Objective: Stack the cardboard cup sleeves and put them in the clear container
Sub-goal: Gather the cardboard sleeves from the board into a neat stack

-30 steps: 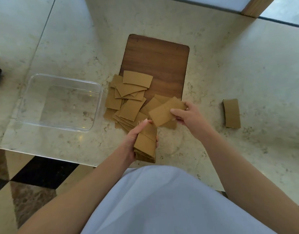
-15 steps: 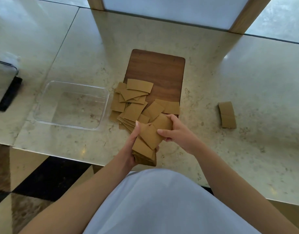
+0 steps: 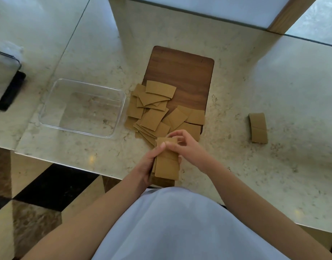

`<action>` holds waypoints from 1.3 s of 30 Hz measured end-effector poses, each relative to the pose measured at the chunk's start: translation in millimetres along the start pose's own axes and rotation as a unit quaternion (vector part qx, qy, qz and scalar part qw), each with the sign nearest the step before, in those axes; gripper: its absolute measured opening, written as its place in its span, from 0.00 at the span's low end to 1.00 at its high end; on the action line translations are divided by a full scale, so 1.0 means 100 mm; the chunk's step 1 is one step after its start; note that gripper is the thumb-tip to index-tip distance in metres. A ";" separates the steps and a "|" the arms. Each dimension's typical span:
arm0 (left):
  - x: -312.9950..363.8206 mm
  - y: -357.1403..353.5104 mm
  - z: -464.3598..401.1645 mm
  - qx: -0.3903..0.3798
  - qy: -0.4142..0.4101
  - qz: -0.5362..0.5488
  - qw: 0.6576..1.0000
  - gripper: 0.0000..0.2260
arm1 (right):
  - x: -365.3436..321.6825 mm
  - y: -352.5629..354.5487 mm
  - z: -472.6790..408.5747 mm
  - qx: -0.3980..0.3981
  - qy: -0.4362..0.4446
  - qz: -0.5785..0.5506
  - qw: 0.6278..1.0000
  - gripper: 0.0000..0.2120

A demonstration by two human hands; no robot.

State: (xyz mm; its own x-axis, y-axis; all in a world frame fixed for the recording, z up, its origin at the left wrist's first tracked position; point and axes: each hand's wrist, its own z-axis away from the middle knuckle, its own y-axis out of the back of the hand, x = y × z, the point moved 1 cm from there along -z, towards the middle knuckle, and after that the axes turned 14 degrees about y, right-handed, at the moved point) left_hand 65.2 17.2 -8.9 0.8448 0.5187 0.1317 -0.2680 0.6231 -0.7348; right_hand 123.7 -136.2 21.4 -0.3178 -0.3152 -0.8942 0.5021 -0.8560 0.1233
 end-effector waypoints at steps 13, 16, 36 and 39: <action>0.37 0.09 -0.31 0.032 0.009 0.019 0.999 0.34 | -0.06 0.21 -1.09 0.301 -0.121 0.150 0.934 0.32; 0.41 0.13 -0.38 0.031 0.017 0.038 0.999 0.33 | -0.04 0.15 -1.19 0.289 -0.110 0.165 0.937 0.21; 0.34 -0.04 -0.33 -0.002 0.031 -0.039 0.999 0.32 | -0.40 0.97 -0.32 0.331 0.007 -0.133 0.934 0.04; 0.30 -0.26 -0.39 0.022 0.062 -0.109 0.992 0.40 | -0.41 0.88 0.01 0.151 -0.037 -0.099 0.983 0.08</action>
State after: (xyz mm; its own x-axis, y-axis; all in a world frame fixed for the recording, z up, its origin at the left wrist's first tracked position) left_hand 115.3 -6.2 -11.7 0.9349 0.2939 0.1989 -0.0904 0.7391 -0.6675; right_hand 180.3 -198.9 69.4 -0.4485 -0.1495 -0.8812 0.1656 -0.9827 0.0824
